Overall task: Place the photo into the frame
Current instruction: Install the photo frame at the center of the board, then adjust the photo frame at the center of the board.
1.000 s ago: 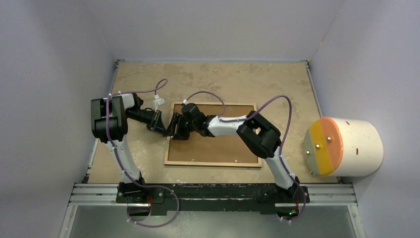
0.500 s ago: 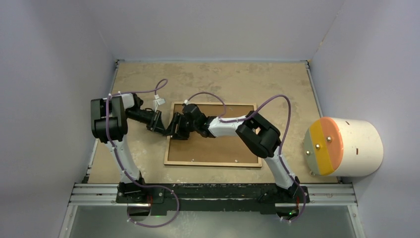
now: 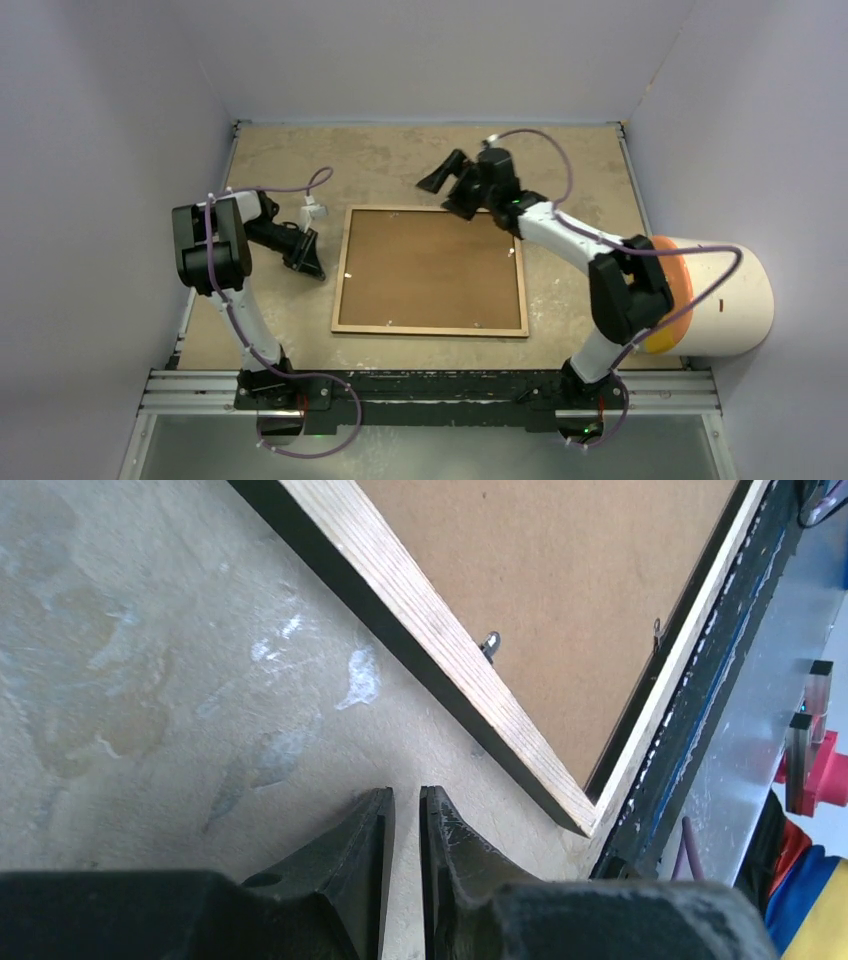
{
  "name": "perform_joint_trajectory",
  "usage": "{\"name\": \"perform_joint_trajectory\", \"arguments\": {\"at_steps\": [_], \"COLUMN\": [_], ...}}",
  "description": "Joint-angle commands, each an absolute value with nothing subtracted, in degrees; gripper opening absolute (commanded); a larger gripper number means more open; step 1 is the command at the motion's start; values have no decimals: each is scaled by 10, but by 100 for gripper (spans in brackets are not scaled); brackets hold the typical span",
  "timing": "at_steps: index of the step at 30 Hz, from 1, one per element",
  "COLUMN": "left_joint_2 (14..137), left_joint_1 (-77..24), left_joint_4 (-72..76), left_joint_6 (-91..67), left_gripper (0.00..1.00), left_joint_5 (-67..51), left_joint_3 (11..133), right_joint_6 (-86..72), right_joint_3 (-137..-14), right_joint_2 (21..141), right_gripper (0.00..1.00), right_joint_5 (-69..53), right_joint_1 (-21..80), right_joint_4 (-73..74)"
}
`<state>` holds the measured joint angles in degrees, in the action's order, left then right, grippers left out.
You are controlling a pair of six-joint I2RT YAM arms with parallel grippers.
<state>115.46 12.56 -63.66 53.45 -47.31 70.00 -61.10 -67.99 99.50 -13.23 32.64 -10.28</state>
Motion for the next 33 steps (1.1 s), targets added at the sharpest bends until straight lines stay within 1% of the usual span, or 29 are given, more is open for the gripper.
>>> {"name": "perform_joint_trajectory", "arguments": {"at_steps": [1, 4, 8, 11, 17, 19, 24, 27, 30, 31, 32, 33], "left_joint_2": [1123, 1106, 1094, 1084, 1068, 1062, 1059, 1056, 1056, 1056, 1056, 1054], "left_joint_1": [115, 103, 79, 58, 33, 24, -20, -43, -82, -99, -115, -130], "left_joint_4": [-606, -584, -561, -541, -534, -531, -518, -511, -507, -507, -507, -508], "left_joint_6": [566, 559, 551, 544, 543, 542, 521, 505, 482, 473, 465, 458], "left_gripper": [20, 20, 20, 20, 20, 21, 21, 22, 23, 25, 29, 35], "left_joint_5": [-435, -410, -379, -352, -333, -333, -331, -333, -339, -339, -339, -341], "left_joint_3": [671, 651, 631, 612, 592, 584, 572, 576, 584, 586, 588, 591], "right_joint_6": [-536, -517, -500, -497, -470, -468, -465, -462, -462, -460, -455, -444], "right_joint_3": [-621, -580, -558, -548, -601, -637, -711, -794, -909, -959, -1015, -1081], "right_joint_2": [910, 868, 858, 882, 989, 1033, 1096, 1150, 1220, 1252, 1285, 1331], "right_gripper": [94, 96, 99, 99, 99, 99, 99, 99, 99, 99, 99, 99], "right_joint_5": [26, 99, 173, 161, 71, 34, -13, -48, -79, -91, -102, -111], "right_joint_1": [231, 171, 132, 118, 121, 127, 154, 183, 227, 243, 260, 277], "right_joint_4": [40, 54, 71, 52, 13, 17, 15, 28, 44, 56, 75, 99]}}
